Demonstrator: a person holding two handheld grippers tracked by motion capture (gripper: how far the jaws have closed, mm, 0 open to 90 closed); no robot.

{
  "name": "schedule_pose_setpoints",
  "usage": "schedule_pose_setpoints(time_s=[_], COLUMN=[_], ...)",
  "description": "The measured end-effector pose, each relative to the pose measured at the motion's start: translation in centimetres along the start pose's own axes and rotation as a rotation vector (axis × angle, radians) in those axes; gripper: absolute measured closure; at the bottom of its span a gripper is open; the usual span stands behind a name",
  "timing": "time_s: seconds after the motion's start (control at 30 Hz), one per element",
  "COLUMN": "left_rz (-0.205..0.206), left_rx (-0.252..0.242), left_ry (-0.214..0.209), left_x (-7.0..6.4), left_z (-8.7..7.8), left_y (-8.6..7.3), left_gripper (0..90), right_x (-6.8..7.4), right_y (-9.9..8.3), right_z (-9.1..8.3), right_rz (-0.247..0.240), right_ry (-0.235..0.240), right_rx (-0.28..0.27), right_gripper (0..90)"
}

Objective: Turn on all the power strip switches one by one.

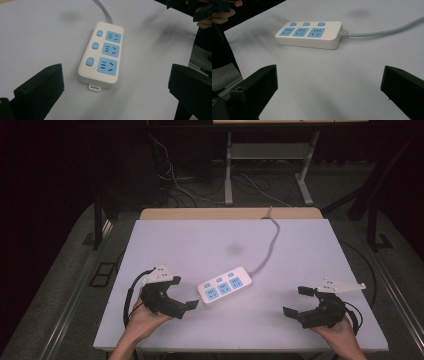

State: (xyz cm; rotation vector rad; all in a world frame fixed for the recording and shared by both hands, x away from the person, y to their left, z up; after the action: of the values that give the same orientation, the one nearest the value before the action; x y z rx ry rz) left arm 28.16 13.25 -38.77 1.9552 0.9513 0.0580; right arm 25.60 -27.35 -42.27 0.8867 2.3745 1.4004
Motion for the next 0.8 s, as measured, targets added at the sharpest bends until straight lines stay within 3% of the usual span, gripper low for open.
schedule_pose_setpoints(time_s=[0.27,0.8], left_rz=[0.036,0.074], left_rx=[0.055,0.167], left_ry=[0.005,-0.003], left_x=[0.1,0.4], left_z=[0.7,2.8], left_y=[1.3,2.3], left_gripper=[0.0,0.0], right_x=[0.0,-0.1], right_y=[0.0,-0.1], right_z=[0.0,-0.1], right_rz=[-0.004,-0.006], right_ry=[-0.006,-0.006], right_rx=[0.002,0.003], right_gripper=[0.9,0.9])
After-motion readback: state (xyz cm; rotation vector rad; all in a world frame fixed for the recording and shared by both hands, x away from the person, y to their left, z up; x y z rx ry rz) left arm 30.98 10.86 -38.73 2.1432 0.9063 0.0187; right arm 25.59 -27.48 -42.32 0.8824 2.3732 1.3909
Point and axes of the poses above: each handheld gripper's, and its own axes: z roughly forward along the jaws, y roughly out of its top, x roughly to its left, the point moved 3 cm from there along z, roughly forward along the jaws, and after that the axes turned 11 degrees about -z, right-handed, at the moved point
